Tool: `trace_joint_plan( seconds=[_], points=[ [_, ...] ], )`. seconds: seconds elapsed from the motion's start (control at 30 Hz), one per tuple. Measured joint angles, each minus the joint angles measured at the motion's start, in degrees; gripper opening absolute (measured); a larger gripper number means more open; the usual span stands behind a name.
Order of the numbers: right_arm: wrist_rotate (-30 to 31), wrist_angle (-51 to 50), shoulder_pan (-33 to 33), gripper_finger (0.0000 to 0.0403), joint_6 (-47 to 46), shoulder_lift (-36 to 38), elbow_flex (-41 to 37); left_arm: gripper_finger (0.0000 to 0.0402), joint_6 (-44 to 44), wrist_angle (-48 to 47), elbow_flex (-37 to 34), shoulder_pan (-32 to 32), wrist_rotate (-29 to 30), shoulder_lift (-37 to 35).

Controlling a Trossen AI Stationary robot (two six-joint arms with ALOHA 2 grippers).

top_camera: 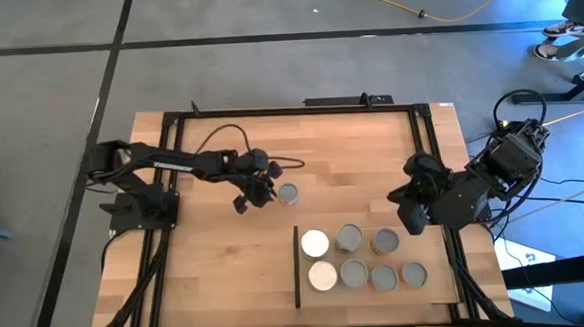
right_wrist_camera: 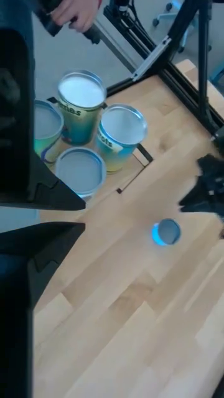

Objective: Pick and place cans onto a shelf
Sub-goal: Put the tuna can on the shelf

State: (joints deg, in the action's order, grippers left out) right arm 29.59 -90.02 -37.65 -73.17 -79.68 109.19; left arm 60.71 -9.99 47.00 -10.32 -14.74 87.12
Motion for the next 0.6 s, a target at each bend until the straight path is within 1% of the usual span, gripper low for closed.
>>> trace_joint_plan(
  seconds=[0.13,0.2,0.37,0.6],
  points=[
    [0.78,0.03,0.00,0.0044,-0.02,0.02,0.00,0.0069,0.18,4.27,0.02,0.95,5.72,4.36],
    [0.81,0.10,0.00,0.0044,-0.02,0.02,0.00,0.0069,1.11,4.73,0.02,1.16,7.29,5.96],
    [0.81,0.11,0.00,0.0044,-0.02,0.02,0.00,0.0069,3.61,5.41,0.11,1.89,8.10,8.12],
    [0.81,0.13,0.00,0.0044,-0.04,0.02,0.00,0.0069,4.72,6.40,0.23,2.30,9.68,8.10]
  ],
)
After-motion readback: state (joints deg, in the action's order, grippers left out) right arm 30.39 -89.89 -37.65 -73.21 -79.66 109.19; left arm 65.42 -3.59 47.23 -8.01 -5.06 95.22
